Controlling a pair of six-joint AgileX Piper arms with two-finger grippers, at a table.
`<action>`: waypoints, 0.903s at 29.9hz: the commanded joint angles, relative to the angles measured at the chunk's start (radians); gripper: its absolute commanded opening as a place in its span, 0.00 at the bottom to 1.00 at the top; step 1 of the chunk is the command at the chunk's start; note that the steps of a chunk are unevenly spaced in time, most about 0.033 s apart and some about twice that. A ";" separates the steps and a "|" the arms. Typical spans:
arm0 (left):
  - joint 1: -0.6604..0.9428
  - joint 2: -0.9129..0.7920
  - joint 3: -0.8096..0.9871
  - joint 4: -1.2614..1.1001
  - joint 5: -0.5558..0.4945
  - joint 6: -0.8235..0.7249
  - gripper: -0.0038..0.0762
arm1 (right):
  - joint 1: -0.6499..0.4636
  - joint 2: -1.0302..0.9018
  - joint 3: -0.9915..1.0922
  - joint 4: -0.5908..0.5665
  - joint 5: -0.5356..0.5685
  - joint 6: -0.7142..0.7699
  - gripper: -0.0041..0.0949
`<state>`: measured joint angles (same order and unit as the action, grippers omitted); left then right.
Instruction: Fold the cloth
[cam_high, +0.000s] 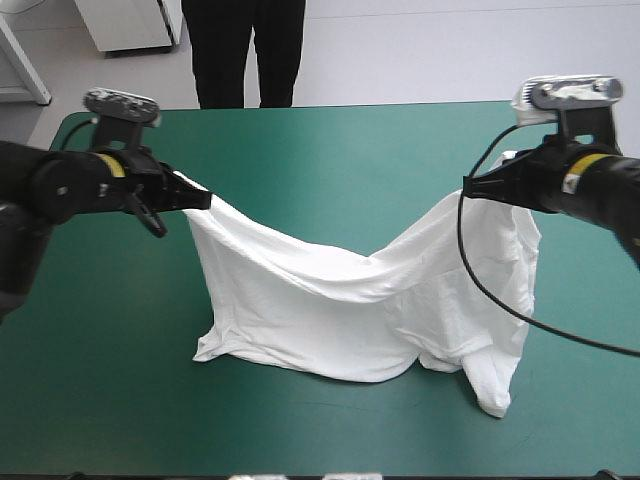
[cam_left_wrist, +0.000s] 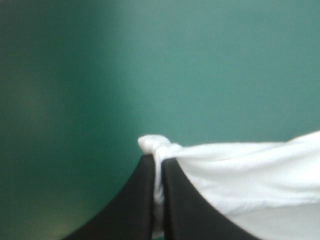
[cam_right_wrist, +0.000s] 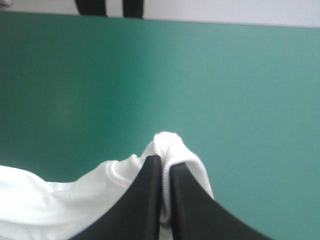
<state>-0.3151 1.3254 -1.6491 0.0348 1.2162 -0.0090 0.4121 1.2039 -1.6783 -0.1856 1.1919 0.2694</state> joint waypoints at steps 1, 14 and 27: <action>0.001 0.095 0.011 0.050 -0.093 -0.019 0.04 | -0.028 0.069 0.085 -0.090 -0.163 0.042 0.02; 0.001 0.424 -0.047 0.089 -0.269 -0.059 0.04 | -0.244 0.449 0.105 0.137 -0.339 -0.052 0.02; 0.001 0.577 -0.082 0.176 -0.357 -0.154 0.07 | -0.268 0.617 0.029 0.156 -0.364 -0.078 0.18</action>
<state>-0.3151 1.9489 -1.6968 0.1647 0.8975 -0.1173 0.1504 1.8591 -1.5955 -0.0234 0.8549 0.2122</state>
